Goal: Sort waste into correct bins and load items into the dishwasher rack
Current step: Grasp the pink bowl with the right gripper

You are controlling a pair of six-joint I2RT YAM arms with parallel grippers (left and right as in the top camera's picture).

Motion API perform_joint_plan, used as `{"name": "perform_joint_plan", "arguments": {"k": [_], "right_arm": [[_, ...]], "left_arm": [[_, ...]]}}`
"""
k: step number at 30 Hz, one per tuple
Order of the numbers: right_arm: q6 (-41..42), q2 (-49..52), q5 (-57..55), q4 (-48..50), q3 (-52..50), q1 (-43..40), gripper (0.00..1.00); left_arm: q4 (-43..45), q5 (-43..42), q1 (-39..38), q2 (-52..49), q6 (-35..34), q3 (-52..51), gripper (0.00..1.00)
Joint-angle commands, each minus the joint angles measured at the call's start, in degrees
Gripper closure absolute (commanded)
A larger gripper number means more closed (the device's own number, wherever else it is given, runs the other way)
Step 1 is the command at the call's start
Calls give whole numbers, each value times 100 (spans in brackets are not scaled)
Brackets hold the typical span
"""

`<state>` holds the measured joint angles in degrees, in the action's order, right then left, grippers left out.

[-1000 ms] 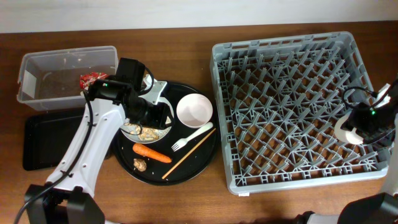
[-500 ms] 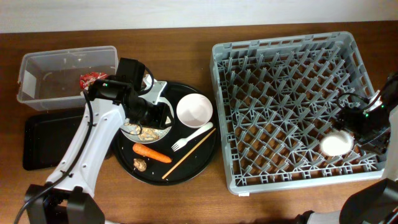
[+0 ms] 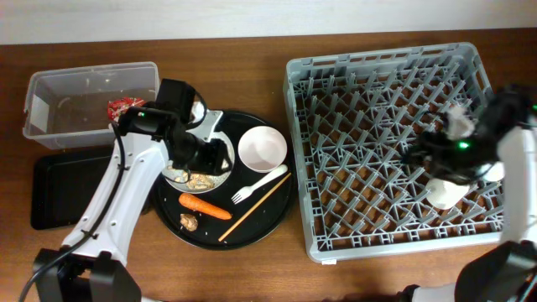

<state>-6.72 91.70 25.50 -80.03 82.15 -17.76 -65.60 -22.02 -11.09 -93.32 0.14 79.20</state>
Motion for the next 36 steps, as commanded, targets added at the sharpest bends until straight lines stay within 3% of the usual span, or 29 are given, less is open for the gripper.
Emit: {"name": "perform_joint_plan", "arguments": {"k": [1,5,7,11,14,19,28,30,33,36], "right_arm": [[-195,-22,363,162,120,1416,15],[935,-26,114,1119,424,3366,15],[1497,129,-951,1683,424,4465,14],[1622,841,-2337,2557,424,5451,19],[1626,1515,-3189,3195,424,5482,40],[1641,2000,-3209,3296,424,5058,57],[1777,1989,-3316,3141,428,4544,56],[1775,1989,-2647,3145,481,4548,41],[1954,1989,-1556,3276,498,4555,41],[2229,2020,-1563,3436,496,4555,43]], "left_arm": [[-269,667,498,98,-490,50,58],[-535,664,1300,98,-511,50,48],[-566,662,1515,98,-511,50,46],[-557,664,1543,98,-511,50,44],[-564,664,1543,98,-511,50,44],[-557,664,1543,98,-511,50,43],[-557,662,1543,98,-511,50,43],[-557,664,1543,98,-509,50,43],[-538,664,1539,98,-509,50,43],[-542,664,1539,98,-511,50,43]]}}
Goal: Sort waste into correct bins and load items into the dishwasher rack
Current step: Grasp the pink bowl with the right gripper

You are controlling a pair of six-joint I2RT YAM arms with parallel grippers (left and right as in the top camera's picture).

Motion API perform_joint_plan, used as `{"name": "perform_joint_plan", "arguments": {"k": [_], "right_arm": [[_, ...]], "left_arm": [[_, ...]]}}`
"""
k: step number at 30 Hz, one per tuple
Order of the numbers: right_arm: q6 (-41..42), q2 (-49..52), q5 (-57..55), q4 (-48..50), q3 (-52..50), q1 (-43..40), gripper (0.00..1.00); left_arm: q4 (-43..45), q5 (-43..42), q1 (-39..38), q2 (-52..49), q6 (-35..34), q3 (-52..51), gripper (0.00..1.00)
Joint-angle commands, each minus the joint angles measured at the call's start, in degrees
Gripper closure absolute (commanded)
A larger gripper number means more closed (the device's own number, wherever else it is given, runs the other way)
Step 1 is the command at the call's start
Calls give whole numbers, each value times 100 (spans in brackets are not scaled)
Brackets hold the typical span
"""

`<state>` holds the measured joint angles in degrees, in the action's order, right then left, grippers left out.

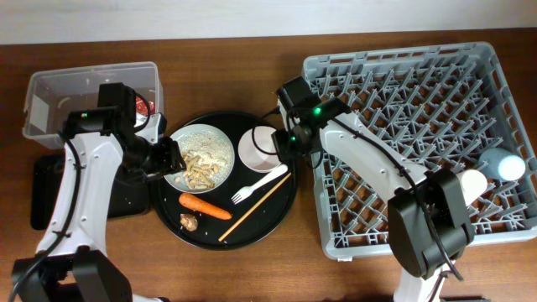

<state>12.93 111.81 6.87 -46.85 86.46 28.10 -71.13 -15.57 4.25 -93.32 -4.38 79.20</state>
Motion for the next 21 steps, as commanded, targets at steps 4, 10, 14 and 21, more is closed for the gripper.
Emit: {"name": "perform_joint_plan", "arguments": {"k": [4,10,14,21], "right_arm": [[264,275,221,177,59,-31,44],[306,310,-2,345,59,-26,44],[306,315,-9,468,-2,35,44],[413,686,0,538,-15,81,48]], "left_arm": [[15,20,4,98,-57,50,43],[11,17,4,98,-59,50,42],[13,17,4,98,-59,50,42],[13,20,4,98,-59,50,42]]}}
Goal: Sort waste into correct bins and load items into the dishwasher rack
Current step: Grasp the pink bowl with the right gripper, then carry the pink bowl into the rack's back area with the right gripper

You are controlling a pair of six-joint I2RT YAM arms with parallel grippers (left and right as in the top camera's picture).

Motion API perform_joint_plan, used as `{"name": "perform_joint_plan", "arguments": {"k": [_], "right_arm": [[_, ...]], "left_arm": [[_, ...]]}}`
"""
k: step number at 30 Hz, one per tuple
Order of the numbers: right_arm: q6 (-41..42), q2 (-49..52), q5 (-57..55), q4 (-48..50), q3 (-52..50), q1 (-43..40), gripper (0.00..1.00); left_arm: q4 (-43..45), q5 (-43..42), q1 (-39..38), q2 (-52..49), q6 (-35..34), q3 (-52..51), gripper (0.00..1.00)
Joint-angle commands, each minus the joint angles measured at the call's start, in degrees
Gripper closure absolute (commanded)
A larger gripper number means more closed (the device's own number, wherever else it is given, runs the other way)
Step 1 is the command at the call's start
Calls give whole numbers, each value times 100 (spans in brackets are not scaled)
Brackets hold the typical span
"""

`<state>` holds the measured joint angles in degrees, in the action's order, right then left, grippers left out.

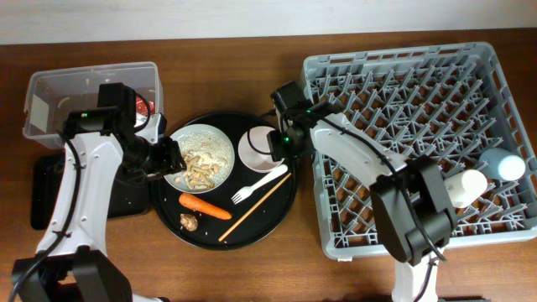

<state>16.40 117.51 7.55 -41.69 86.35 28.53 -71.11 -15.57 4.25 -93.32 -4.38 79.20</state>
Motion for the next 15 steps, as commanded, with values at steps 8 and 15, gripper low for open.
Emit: {"name": "perform_joint_plan", "arguments": {"k": [8,15], "right_arm": [[68,114,-68,50,-2,37,83],[101,-284,-74,-796,564,26,96]], "left_arm": [[15,20,4,98,-59,50,42],[35,20,4,98,-57,50,42]]}}
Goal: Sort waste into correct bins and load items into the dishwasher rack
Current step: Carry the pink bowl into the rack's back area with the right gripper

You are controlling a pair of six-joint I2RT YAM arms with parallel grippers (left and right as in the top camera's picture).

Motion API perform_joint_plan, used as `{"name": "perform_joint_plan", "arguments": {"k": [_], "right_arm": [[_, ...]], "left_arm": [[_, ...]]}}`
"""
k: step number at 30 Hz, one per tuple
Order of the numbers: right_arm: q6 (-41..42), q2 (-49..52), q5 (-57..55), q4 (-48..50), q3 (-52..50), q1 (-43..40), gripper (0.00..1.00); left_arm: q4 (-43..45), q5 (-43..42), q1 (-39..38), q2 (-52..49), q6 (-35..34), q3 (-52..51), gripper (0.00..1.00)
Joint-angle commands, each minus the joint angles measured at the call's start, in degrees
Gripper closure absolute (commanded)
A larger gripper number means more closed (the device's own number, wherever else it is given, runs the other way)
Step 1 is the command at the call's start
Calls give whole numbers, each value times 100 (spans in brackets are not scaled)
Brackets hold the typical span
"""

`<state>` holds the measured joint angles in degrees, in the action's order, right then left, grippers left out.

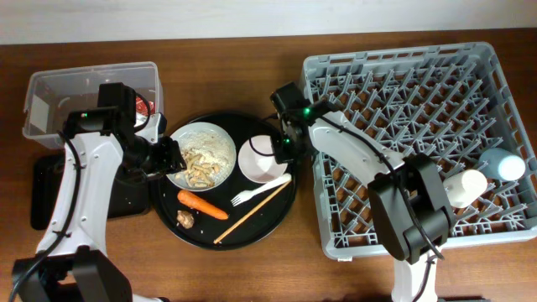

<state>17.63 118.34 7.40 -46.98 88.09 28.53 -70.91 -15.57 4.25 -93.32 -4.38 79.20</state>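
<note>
A black round tray point(285, 197) holds a white plate of food scraps point(201, 155), a white bowl point(258, 161), a carrot point(202, 204), a white fork point(262, 186), a chopstick point(250, 212) and a small brown scrap point(185, 220). My left gripper point(164, 159) is shut on the plate's left rim. My right gripper point(281, 149) grips the bowl's right rim, reaching over from the grey dishwasher rack point(403, 226). Two white cups point(471, 186) lie at the rack's right side.
A clear plastic bin point(50, 105) with a red wrapper point(144, 106) inside stands at the back left. A flat black bin point(46, 197) lies in front of it, under my left arm. The rack fills the table's right half.
The white bowl has shifted toward the front of the tray, with my right gripper at its rim. Fork and chopstick have shifted slightly. My left gripper still holds the plate.
At first my left gripper hung over the plate and my right gripper was at a white cup at the rack's right side. Later the cup lay in the rack, my left held the plate's rim, and my right was at the bowl. Now the bowl has moved forward.
</note>
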Motion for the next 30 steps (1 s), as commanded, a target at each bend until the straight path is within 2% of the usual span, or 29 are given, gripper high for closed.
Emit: {"name": "perform_joint_plan", "arguments": {"k": [1,4,6,9,12,14,17,21,30], "right_arm": [[-90,-531,-59,-415,584,22,95],[-234,-1058,-439,-997,1202,22,96],[-240,-1532,-1209,-1547,1644,20,96],[-234,-2232,-3077,-2109,1714,-210,96],[-160,-2426,-4981,-2500,1714,-901,96],[284,-2374,-5818,-2459,1696,-1506,96],[413,-2168,-6371,-2218,1696,-2312,96],[411,-1512,-6561,-2114,1692,-3023,96],[409,-74,-6808,-2031,1663,-2889,96]], "left_arm": [[17,20,4,98,-57,50,42],[15,20,4,98,-57,50,42],[26,20,4,98,-57,50,42],[35,20,4,98,-57,50,42],[70,20,4,98,-59,50,42],[138,20,4,98,-59,50,42],[214,17,4,98,-59,50,42],[273,15,4,98,-59,50,42],[304,15,4,98,-59,50,42]]}}
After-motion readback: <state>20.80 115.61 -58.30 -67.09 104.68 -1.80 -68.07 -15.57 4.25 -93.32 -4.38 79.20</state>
